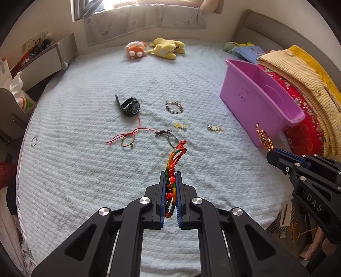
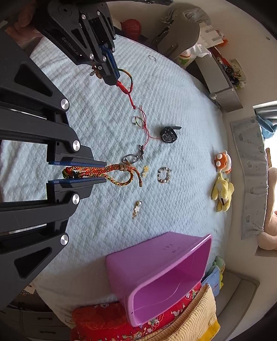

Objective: Organize jewelry
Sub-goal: 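Close right tool on orange bracelet while left tool closes on red heart bracelet, then carry both held bracelets over the pink tub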

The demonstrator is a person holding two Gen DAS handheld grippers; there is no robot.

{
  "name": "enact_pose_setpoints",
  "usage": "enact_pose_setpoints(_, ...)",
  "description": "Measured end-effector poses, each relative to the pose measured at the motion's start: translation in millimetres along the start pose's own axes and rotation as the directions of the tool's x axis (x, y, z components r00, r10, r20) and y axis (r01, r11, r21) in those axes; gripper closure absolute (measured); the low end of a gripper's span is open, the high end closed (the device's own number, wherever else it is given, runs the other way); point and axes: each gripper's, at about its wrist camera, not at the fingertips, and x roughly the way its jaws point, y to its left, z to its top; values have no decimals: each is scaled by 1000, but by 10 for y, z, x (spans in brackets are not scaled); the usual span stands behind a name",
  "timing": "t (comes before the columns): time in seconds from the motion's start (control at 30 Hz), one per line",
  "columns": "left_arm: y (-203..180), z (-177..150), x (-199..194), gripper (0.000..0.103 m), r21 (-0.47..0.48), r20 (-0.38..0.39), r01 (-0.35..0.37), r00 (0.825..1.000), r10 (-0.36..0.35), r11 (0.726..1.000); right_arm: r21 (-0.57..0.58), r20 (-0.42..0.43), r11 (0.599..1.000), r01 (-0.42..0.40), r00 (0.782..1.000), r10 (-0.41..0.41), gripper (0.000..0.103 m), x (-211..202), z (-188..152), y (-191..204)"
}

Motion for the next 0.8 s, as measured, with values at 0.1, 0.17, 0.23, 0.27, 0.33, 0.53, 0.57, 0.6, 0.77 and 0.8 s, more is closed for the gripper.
enact_pose_setpoints(0.1,-233,154,-206,95,47,11,38,999,-38,998,54,2,999,1,1000,-2,94,-239,115,-218)
enact_pose_setpoints(0.17,-406,276,-301,95,70,24,61,998,-62,996,82,13,997,6,1000,-7,94,-379,205,-388)
enact_pose_setpoints(0.23,-598,420,-352,95,88,38,79,996,-82,993,95,25,995,11,1000,-14,94,-490,297,-569)
enact_pose_setpoints(0.27,-700,498,-366,95,95,47,81,995,-85,992,99,30,995,13,999,-16,94,-536,338,-663)
enact_pose_setpoints(0.33,-912,680,-373,95,98,63,90,993,-96,991,102,36,995,13,999,-16,94,-583,446,-884)
enact_pose_setpoints(0.53,-1624,1324,-218,95,67,117,91,988,-98,994,22,51,999,-34,998,33,94,-555,777,-1624)
enact_pose_setpoints(0.57,-1751,1427,-176,95,59,126,85,988,-92,995,8,45,998,-56,997,55,94,-515,852,-1777)
enact_pose_setpoints(0.6,-1876,1524,-125,95,43,129,72,989,-77,996,-5,29,997,-72,997,72,94,-457,931,-1917)
enact_pose_setpoints(0.77,-2372,1933,300,95,-110,68,33,997,-26,993,-85,-7,986,-142,990,142,94,-336,1273,-2605)
enact_pose_setpoints(0.8,-2459,1991,376,95,-124,55,19,998,-12,992,-85,-15,984,-156,988,155,94,-315,1336,-2745)
